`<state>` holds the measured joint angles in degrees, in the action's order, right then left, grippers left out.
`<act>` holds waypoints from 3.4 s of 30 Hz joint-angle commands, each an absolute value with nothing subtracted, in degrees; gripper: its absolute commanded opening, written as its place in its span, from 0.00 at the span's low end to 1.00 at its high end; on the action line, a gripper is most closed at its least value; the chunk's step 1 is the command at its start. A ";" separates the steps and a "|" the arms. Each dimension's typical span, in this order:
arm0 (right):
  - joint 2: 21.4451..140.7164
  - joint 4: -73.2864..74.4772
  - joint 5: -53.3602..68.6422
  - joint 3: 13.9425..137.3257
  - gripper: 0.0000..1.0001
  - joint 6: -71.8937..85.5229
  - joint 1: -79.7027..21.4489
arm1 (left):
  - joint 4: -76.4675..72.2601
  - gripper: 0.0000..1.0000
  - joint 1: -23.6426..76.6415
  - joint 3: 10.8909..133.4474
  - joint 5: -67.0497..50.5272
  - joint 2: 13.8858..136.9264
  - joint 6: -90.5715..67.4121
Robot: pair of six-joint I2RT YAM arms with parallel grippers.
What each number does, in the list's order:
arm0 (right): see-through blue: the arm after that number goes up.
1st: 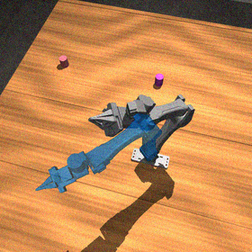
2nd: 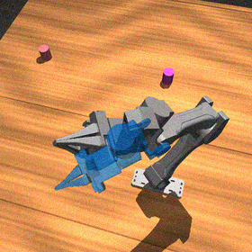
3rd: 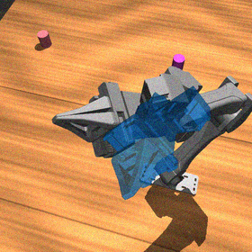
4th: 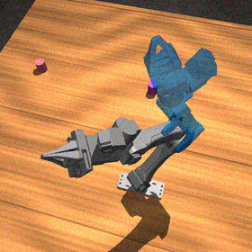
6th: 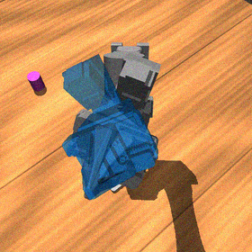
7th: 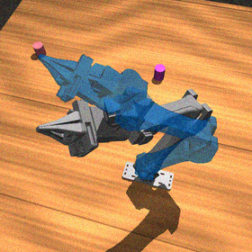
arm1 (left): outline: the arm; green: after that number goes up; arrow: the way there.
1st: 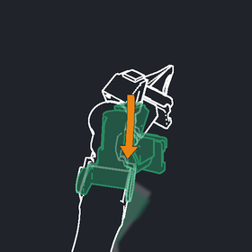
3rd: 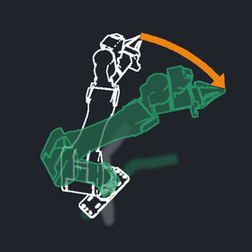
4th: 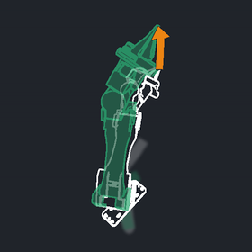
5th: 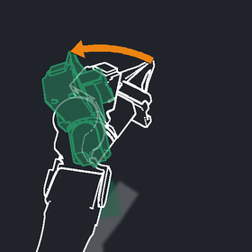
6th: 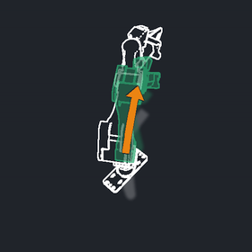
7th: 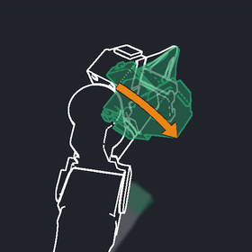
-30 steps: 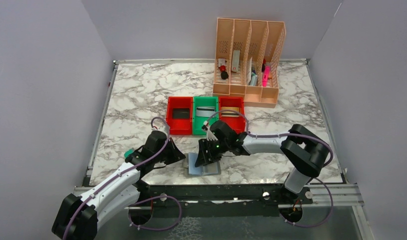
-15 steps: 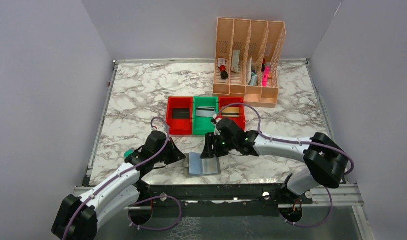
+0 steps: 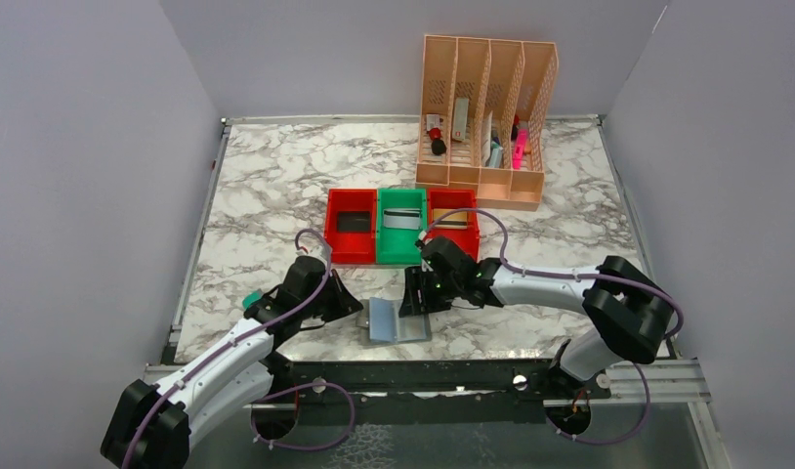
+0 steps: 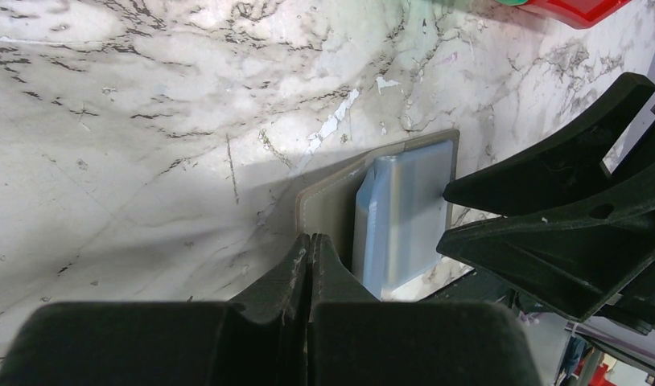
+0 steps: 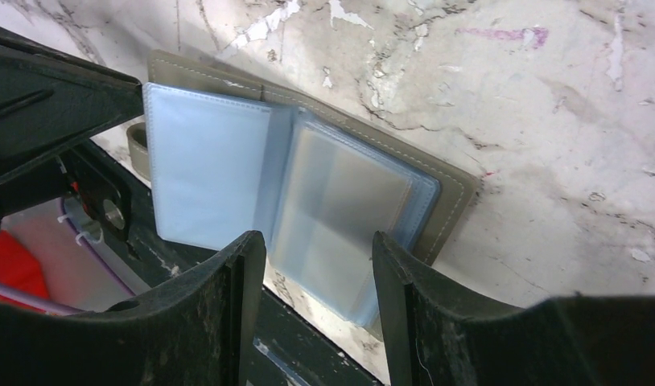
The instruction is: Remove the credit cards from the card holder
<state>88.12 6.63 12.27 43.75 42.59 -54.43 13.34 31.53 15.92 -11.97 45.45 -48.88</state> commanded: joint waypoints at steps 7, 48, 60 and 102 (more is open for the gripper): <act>88.39 8.12 9.61 44.06 0.57 42.16 -54.84 | 11.98 0.00 31.73 15.21 -11.34 45.62 -48.88; 89.29 8.71 9.98 47.00 0.56 41.64 -54.84 | 11.65 0.00 31.88 15.18 -11.61 45.62 -49.66; 91.88 3.96 16.40 45.76 0.55 41.73 -54.84 | 11.43 0.00 31.90 14.99 -11.75 45.73 -49.48; 98.53 -18.94 32.89 48.07 0.57 50.74 -54.84 | 8.41 0.00 32.65 10.98 -12.24 42.93 -53.67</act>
<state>98.50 -15.40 30.20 45.93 50.76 -54.43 11.03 32.38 11.57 -12.01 43.94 -52.12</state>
